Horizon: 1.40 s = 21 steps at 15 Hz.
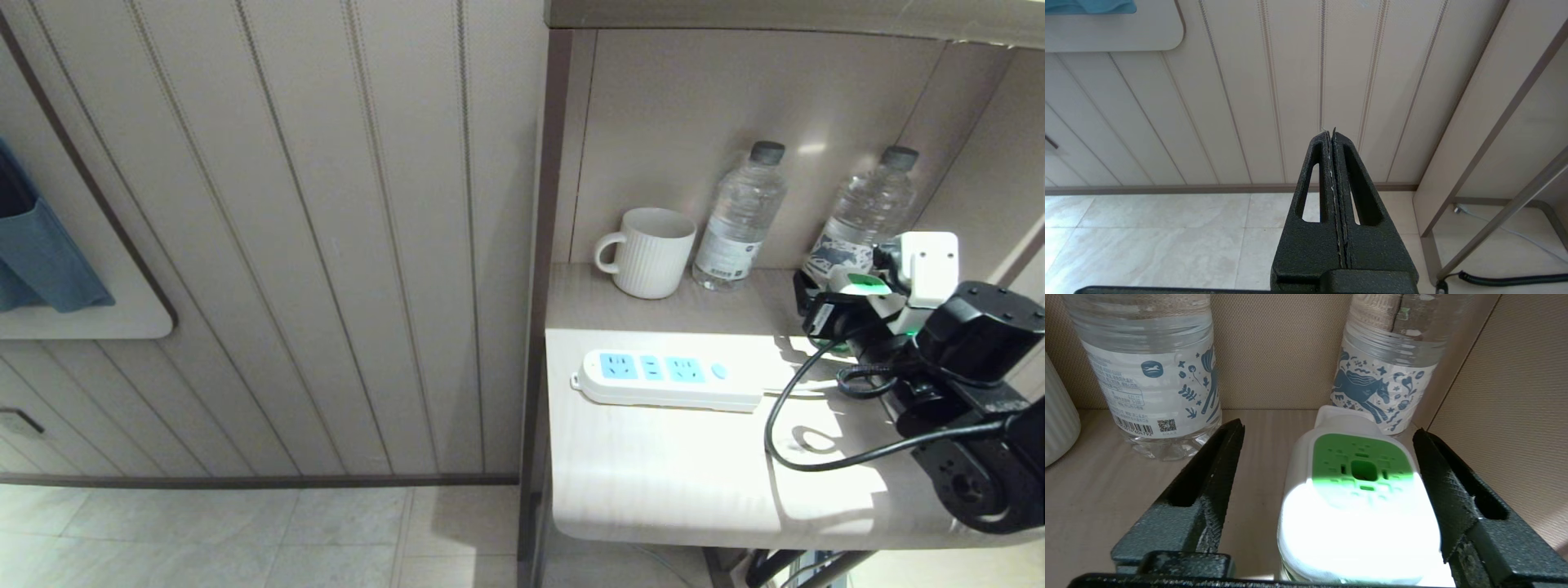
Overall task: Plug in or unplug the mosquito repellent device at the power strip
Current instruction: Place the mosquito repellent liquid on the table, then pick up the mosquito repellent liquid
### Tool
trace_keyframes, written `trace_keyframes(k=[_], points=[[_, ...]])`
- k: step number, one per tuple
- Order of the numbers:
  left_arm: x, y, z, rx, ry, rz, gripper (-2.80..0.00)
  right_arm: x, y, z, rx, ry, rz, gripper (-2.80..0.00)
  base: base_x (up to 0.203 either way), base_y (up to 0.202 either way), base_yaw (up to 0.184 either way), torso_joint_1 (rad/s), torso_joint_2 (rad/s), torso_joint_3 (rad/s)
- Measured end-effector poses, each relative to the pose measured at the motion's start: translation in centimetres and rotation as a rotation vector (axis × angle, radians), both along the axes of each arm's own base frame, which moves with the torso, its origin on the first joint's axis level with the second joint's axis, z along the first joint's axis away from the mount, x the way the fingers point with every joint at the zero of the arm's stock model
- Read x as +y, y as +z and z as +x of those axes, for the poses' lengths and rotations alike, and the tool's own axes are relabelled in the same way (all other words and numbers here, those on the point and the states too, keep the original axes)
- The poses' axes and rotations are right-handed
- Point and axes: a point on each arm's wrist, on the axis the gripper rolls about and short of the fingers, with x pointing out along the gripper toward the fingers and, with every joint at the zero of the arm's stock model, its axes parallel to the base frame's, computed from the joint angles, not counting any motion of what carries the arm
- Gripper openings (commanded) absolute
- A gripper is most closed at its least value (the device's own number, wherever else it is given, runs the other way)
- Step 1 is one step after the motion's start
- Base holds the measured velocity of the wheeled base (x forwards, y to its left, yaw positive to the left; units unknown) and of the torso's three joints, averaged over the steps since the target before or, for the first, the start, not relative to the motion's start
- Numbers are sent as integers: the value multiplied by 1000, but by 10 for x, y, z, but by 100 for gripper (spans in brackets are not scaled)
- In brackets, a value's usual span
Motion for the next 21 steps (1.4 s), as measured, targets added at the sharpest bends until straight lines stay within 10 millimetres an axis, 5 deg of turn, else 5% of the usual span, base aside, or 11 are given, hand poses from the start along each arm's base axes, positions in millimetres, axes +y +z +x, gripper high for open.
trace_keyframes(k=[4, 9, 10, 21], points=[[0, 0, 0, 0, 0, 0, -280, 0, 13, -19, -32, 4, -7, 0, 0, 0, 0, 0, 0, 0], [0, 0, 0, 0, 0, 0, -280, 1, 46, -81, -141, 42, -68, 0, 0, 0, 0, 0, 0, 0], [0, 0, 0, 0, 0, 0, -280, 0, 53, -95, -173, 48, -78, -280, 0, 0, 0, 0, 0, 0], [0, 0, 0, 0, 0, 0, -280, -5, 88, -234, -65, 64, -99, -280, 0, 0, 0, 0, 0, 0]])
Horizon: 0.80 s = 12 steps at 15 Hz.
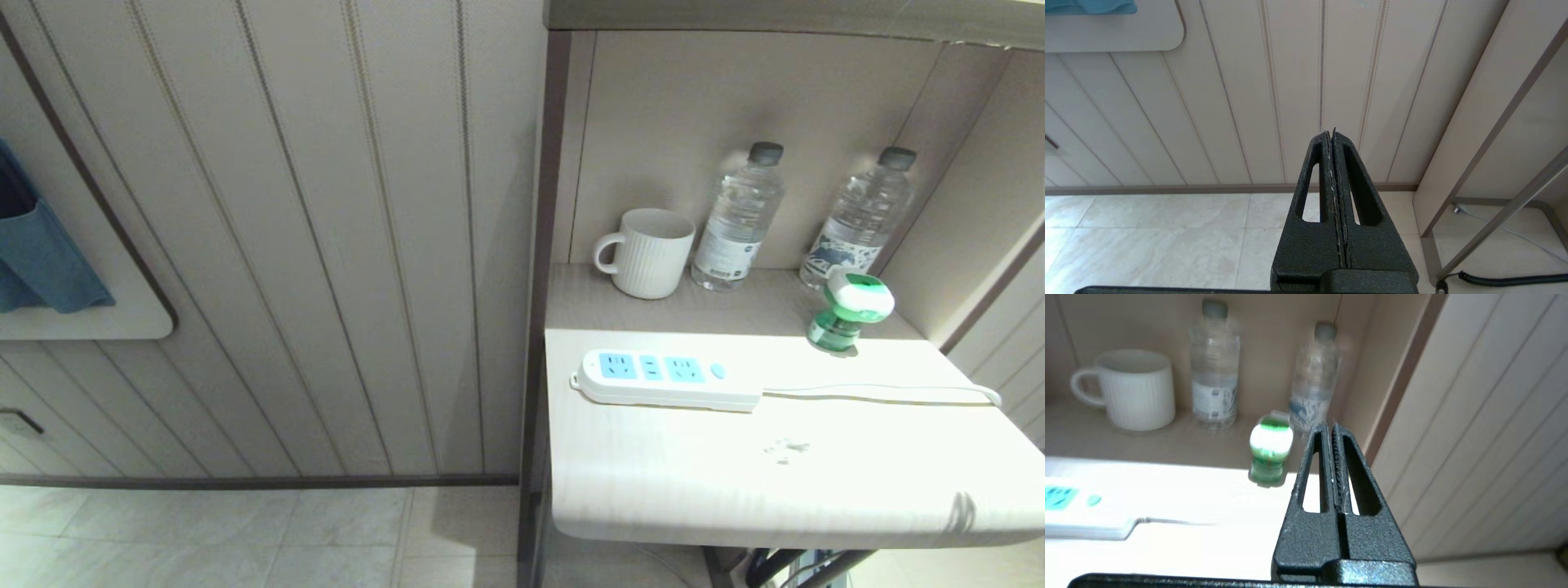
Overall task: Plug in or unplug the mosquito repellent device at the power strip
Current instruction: Pick up the mosquito repellent liquid
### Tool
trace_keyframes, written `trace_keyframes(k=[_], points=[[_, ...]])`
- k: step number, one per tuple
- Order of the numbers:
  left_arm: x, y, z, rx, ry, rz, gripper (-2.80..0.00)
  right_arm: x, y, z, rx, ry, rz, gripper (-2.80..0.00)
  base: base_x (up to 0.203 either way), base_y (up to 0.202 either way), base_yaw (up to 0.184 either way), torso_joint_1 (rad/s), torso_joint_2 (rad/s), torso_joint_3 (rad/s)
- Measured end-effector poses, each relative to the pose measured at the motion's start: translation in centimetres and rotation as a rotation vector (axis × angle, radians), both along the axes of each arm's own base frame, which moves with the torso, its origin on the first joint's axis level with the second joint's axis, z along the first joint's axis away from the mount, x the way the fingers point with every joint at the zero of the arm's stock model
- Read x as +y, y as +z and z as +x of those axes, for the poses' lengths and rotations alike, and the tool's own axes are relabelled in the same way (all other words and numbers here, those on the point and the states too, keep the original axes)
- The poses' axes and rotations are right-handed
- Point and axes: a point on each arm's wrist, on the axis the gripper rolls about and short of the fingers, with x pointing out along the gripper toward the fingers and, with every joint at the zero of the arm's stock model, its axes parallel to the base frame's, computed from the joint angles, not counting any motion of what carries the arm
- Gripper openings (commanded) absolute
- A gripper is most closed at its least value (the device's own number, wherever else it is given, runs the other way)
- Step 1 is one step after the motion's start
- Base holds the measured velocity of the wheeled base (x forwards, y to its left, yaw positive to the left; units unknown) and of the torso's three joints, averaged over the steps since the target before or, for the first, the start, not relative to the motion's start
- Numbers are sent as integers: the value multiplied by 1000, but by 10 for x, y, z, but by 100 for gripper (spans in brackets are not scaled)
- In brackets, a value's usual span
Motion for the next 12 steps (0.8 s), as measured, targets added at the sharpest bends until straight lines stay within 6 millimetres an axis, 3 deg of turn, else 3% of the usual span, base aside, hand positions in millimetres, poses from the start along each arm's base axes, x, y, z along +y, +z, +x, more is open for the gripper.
trace_keyframes(k=[2, 4, 9, 12], points=[[0, 0, 0, 0, 0, 0, -280, -1, 0, -23, 71, 12, 29, -280, 0, 0, 0, 0, 0, 0], [0, 0, 0, 0, 0, 0, -280, -1, -13, -40, 160, 50, 46, -280, 0, 0, 0, 0, 0, 0], [0, 0, 0, 1, 0, 0, -280, 2, -101, -62, 361, 159, 53, -280, 0, 0, 0, 0, 0, 0], [0, 0, 0, 0, 0, 0, -280, 3, -140, -65, 422, 175, 70, -280, 0, 0, 0, 0, 0, 0]])
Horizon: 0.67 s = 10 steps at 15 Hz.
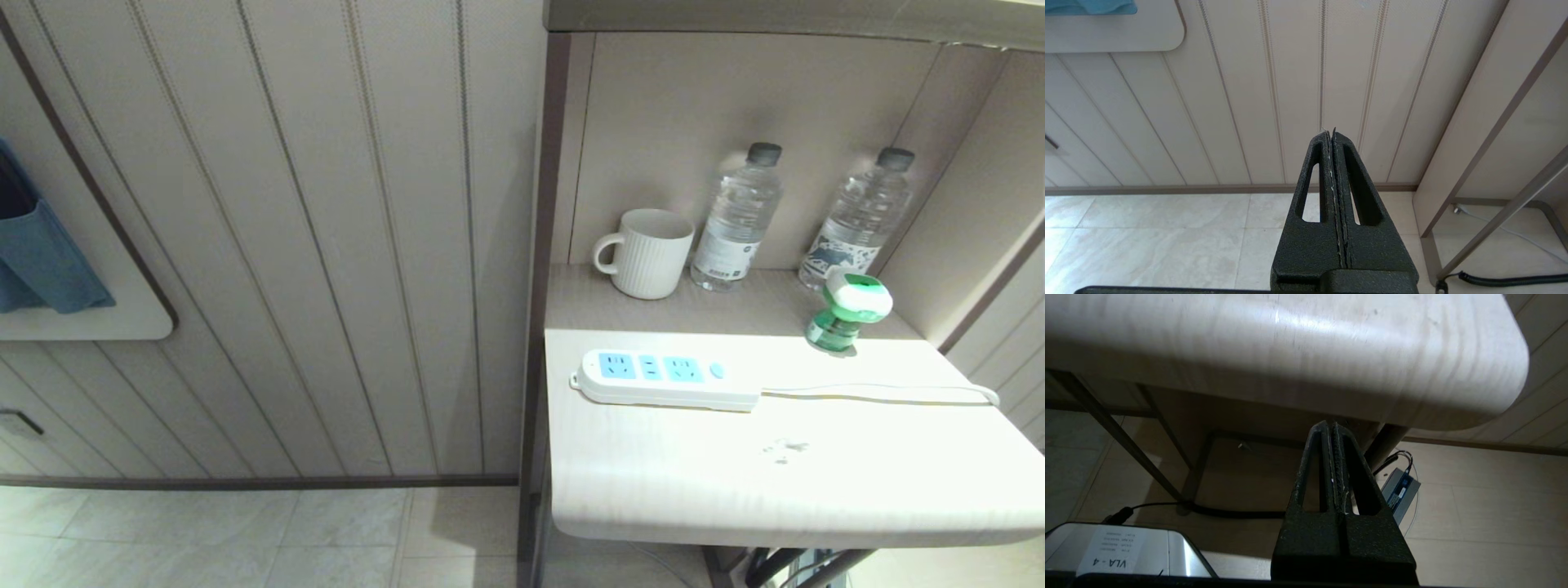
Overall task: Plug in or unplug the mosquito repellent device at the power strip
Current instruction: Pick up the mosquito repellent liquid
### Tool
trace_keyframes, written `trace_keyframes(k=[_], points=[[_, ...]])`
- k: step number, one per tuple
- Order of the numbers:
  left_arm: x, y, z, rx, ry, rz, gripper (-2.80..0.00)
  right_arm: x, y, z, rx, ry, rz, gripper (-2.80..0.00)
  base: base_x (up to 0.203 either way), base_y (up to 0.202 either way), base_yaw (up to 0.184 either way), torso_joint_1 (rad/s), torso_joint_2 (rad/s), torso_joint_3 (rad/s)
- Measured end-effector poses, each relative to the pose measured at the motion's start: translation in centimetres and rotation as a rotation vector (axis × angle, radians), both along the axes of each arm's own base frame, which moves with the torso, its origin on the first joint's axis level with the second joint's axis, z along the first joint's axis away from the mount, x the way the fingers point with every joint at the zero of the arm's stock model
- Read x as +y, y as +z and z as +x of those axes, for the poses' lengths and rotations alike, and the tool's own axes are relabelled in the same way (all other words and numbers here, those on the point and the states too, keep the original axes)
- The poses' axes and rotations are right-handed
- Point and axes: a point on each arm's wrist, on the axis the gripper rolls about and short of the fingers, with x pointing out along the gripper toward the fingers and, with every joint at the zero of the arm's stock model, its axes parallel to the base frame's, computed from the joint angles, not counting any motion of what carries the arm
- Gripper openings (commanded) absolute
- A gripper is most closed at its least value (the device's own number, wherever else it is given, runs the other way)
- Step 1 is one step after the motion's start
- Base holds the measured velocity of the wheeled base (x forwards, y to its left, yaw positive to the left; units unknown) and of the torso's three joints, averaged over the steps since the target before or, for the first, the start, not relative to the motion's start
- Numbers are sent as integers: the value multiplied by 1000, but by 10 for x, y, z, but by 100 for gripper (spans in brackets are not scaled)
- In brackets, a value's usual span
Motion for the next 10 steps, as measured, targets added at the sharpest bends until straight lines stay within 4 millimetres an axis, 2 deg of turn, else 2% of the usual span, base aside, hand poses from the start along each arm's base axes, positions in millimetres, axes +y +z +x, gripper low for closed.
trace_keyframes(k=[2, 6, 10], points=[[0, 0, 0, 0, 0, 0, -280, 1, -13, -3, -12, 24, 2, -280, 0, 0, 0, 0, 0, 0], [0, 0, 0, 0, 0, 0, -280, 0, -23, -13, -84, 26, -2, -280, 0, 0, 0, 0, 0, 0], [0, 0, 0, 0, -1, -2, -280, 0, -34, -21, -74, 16, 9, -280, 0, 0, 0, 0, 0, 0]])
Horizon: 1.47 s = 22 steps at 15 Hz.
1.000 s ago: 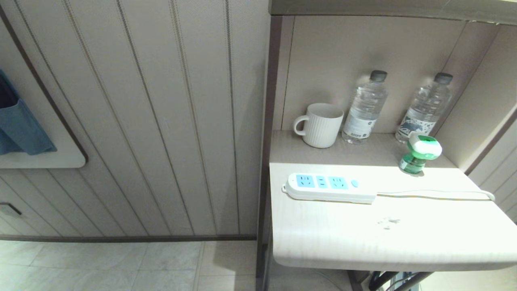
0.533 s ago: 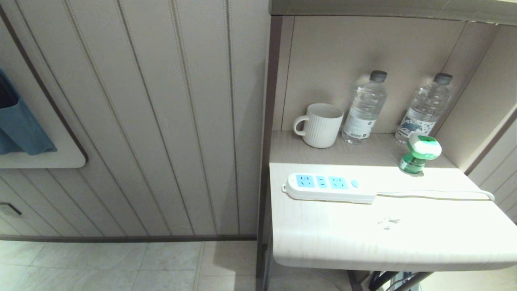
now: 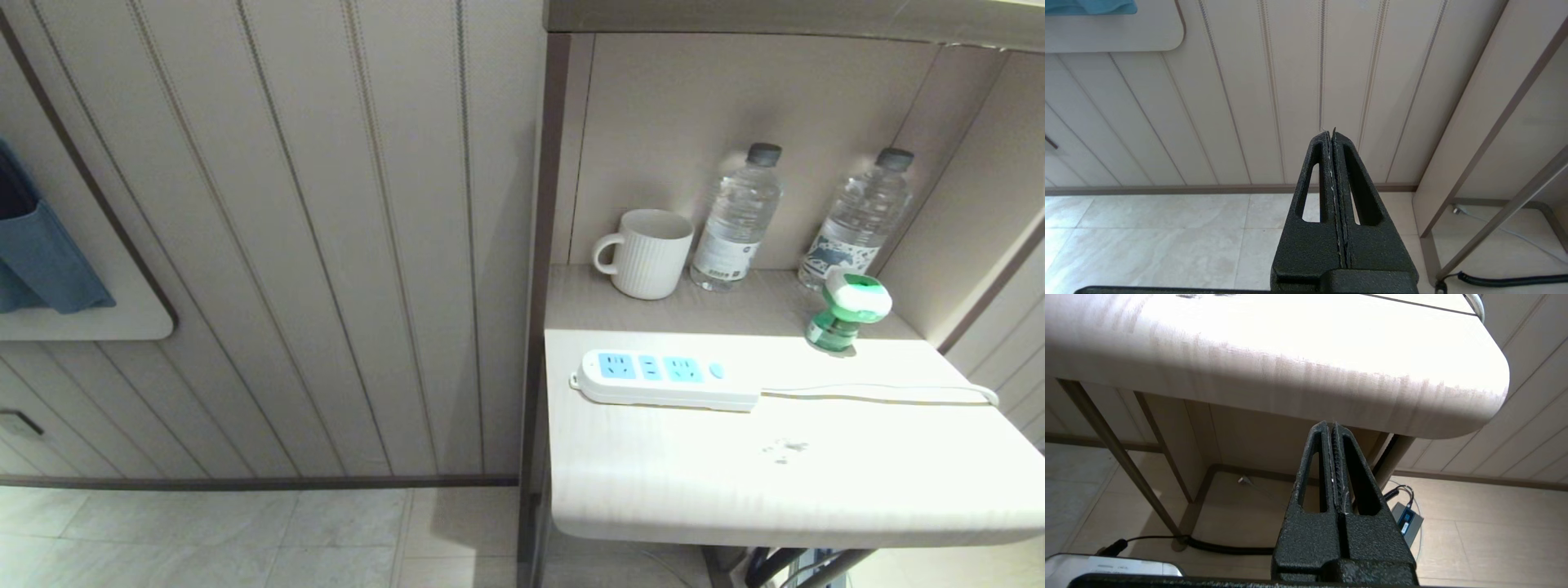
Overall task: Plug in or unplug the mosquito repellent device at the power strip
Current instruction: Pick up the mosquito repellent liquid
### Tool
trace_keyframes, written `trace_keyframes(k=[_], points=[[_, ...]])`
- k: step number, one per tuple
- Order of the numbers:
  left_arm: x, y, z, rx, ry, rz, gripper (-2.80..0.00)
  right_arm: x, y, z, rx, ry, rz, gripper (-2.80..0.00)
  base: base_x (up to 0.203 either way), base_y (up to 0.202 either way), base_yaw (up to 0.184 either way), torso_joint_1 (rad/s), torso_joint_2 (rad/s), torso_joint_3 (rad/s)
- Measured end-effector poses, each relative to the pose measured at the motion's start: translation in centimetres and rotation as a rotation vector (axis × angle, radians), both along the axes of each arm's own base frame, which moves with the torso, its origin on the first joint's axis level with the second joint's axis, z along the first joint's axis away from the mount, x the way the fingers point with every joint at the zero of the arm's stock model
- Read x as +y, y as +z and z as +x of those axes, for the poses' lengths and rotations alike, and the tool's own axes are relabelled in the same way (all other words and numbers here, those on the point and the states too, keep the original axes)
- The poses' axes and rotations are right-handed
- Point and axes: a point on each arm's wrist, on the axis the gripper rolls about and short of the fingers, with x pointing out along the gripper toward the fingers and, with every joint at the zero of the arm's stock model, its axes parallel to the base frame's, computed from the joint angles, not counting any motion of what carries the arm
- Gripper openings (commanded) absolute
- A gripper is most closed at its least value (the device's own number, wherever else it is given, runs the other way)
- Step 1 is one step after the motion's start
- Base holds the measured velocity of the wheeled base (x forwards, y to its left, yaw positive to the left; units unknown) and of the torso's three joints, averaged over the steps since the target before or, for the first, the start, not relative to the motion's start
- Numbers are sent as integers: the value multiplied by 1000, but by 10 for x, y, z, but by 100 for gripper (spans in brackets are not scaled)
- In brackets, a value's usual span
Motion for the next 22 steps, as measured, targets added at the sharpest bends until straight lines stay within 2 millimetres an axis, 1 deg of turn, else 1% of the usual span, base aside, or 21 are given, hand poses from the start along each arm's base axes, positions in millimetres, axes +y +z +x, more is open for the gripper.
trace_keyframes(k=[6, 22], points=[[0, 0, 0, 0, 1, 0, -280, -1, -1, -3, -44, -22, 112, -280, 0, 0, 0, 0, 0, 0], [0, 0, 0, 0, 0, -1, -280, -1, -1, -3, -45, -24, 118, -280, 0, 0, 0, 0, 0, 0]])
